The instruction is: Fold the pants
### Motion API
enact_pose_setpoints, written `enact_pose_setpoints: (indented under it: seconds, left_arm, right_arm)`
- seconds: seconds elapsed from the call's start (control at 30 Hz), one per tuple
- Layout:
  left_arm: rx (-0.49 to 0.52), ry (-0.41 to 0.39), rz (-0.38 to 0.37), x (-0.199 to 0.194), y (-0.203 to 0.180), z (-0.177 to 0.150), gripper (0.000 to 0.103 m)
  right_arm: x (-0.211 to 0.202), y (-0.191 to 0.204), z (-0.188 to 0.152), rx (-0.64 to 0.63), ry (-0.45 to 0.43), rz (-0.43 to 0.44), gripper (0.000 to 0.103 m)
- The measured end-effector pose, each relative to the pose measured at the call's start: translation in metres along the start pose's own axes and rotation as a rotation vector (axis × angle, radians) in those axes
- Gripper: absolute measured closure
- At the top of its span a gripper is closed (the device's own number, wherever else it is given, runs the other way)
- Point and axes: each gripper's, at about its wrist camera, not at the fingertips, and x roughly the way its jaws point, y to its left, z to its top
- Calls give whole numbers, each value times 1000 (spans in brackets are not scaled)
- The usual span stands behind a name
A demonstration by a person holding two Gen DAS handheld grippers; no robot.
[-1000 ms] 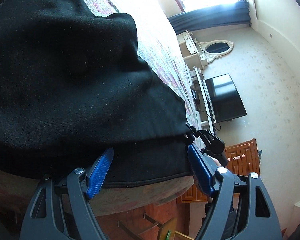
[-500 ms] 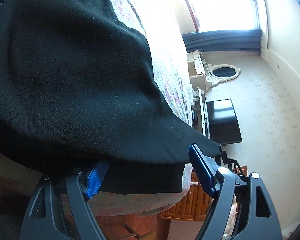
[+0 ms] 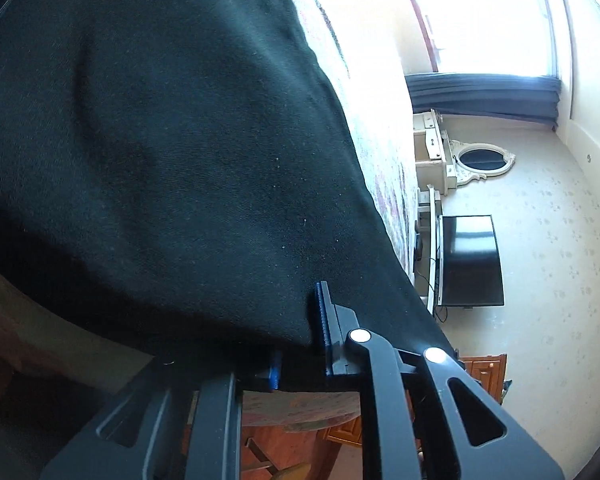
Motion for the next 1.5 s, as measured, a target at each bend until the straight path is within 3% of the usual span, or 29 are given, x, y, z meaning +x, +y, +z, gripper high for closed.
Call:
enact_pose_setpoints:
  seconds: [0.23,0.4,0.47,0.6,0.73,0.87,0.93,1.0,1.07,1.23,1.33,1.5]
  left_arm:
    - [8,-9,-13,-6,-10,-10,92]
    - [10,10,20,-2,0,-6,92]
    - [-4,15,22,-1,4,-5,92]
    - [12,21,23,0,-2,-3,92]
    - [4,27,16,4,-7,-1,92]
    - [1,30,28,7,-12,-4,92]
    - [-2,45,35,8,-14,-6,90]
    - [-6,76,45,9,-18,-14,90]
    - [28,110,38,10,-27,-21,89]
    - [127,178,-45,19,-55,-30,69]
    - [156,159,-50,19,-59,-21,58]
    - [140,152,-27,23,-46,-12,58]
  right_arm:
    - [-7,-7,-2,-3,-5,-9,97]
    - [-14,-10,-4,-91,13,-52,97]
    - [-16,-24,-8,-90,27,-102,97]
    - [-24,-74,-15,34,59,-172,96]
    - [-37,-92,-16,68,73,-216,89]
    - [-63,-59,4,-82,-32,-319,71]
    - [-66,-41,19,-139,-55,-307,54]
    - [-49,-30,36,-137,25,-240,42]
    - [-21,-26,49,-123,139,-186,42]
    - [44,-42,63,29,345,-151,42]
    - [61,-43,65,63,356,-103,39]
    - [61,-25,73,-78,259,-44,31]
